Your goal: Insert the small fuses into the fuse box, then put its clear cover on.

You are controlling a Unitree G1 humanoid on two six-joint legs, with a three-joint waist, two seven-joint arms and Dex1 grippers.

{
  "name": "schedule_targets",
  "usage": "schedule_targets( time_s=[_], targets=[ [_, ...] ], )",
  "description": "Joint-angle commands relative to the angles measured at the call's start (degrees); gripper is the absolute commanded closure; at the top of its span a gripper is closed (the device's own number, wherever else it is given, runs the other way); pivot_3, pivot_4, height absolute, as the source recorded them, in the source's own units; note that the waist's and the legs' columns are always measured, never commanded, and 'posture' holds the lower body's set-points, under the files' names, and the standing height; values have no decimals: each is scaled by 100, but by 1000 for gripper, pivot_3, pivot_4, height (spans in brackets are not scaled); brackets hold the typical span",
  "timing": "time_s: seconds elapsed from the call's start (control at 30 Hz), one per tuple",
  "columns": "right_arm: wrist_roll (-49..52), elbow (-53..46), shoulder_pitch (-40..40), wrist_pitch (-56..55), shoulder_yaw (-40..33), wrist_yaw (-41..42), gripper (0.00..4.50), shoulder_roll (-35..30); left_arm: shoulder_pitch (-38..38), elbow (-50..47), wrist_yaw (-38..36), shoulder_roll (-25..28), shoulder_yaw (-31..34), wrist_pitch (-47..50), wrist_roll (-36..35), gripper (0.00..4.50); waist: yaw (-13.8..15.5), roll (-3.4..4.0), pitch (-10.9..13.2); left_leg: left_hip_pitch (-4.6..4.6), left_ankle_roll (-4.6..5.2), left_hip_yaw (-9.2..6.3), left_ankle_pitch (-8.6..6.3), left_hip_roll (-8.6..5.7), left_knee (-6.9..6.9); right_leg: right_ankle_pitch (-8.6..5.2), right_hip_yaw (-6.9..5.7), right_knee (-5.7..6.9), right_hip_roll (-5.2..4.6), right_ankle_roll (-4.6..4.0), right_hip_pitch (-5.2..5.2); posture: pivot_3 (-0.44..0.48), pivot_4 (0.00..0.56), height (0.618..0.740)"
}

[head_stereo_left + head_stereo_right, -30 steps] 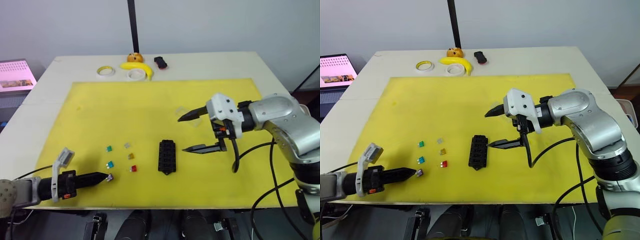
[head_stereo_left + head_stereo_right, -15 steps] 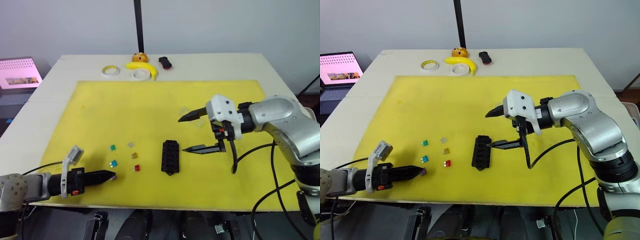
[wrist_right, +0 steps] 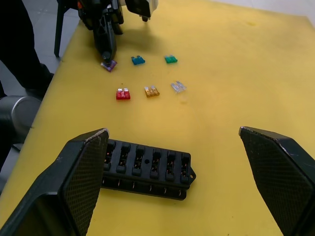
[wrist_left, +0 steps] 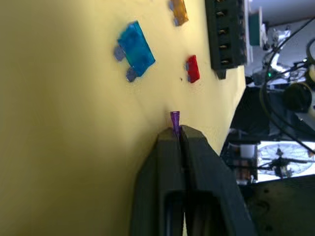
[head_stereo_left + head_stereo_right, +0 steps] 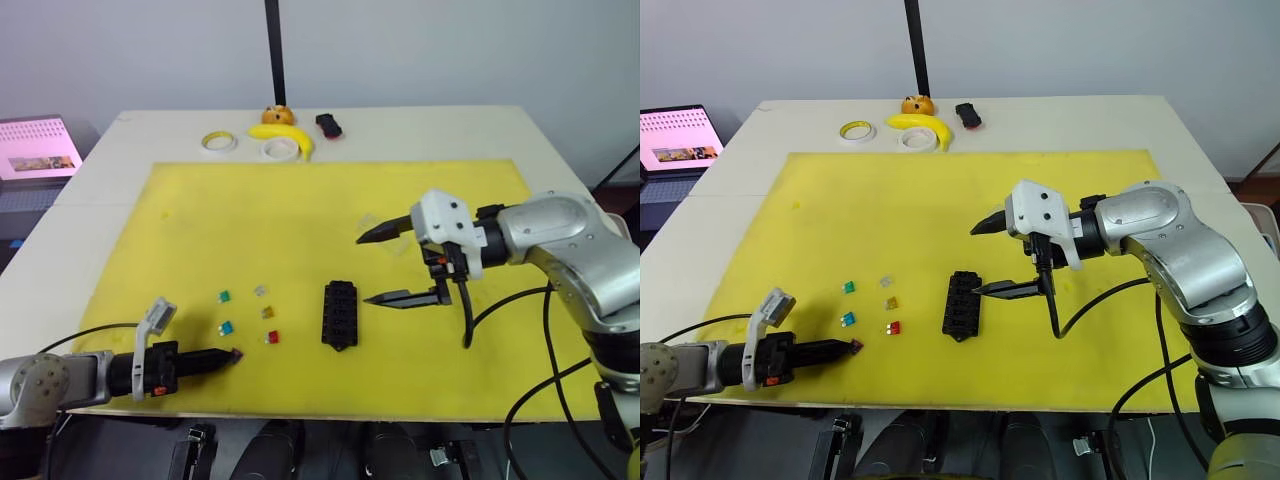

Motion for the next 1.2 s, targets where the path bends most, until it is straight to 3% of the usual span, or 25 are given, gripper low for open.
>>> schedule_targets(
  time_s=[0.03,0.27,0.43,0.5,0.63,0.83,0.97,1.2],
  targets=[
    [3,-131,-107,-8,-64,-6,0,-66,111,34,-16,8,-140,-25,32,4474,-1,2,-1,0,0,0,0,0,0,0,0,0,0,0,0,0,150,740],
    [227,-238,-3,230,-210,-92,0,-38,-71,-569,160,61,608,161,-643,4474,-1,-3,1,-2,0,0,0,0,1,0,1,0,1,-1,-2,0,150,740],
    [1614,-291,83,1691,-852,-776,0,430,-866,-1595,282,392,1085,-117,-1370,4474,16,-30,3,-7,-4,-11,2,3,2,2,-1,0,4,-4,-4,0,150,740],
    [2073,-180,-99,2182,-1022,-1161,0,737,-1321,-1740,265,507,934,-368,-1331,4474,5,-30,2,-6,-4,-8,2,2,3,5,0,-4,4,-10,-2,0,150,740],
    [2577,368,-788,3058,-1144,-2072,0,1501,-2289,-1943,-194,661,59,-1298,-604,4474,-93,-29,2,-4,-11,-2,8,5,-3,10,3,-2,7,-16,-8,0,150,740],
    [3111,495,-1185,3468,-1147,-2214,0,1780,-3265,-1490,-419,360,-802,-1890,-111,4474,-134,-30,3,-6,-13,-2,10,2,-4,18,-1,-4,7,-3,-5,0,150,740],
    [3144,346,-1171,3468,-963,-2197,1312,1770,-3427,-1246,-605,279,-1010,-2250,178,4500,-157,-30,3,-6,-10,0,8,1,-6,19,0,-4,8,-1,-8,0,150,740],
    [3081,424,-1148,3477,-840,-2400,1312,1885,-3615,-1147,-581,123,-1013,-2370,141,4500,-142,-32,4,-6,-7,-3,8,2,0,24,0,0,10,5,-7,0,150,740]
  ],
)
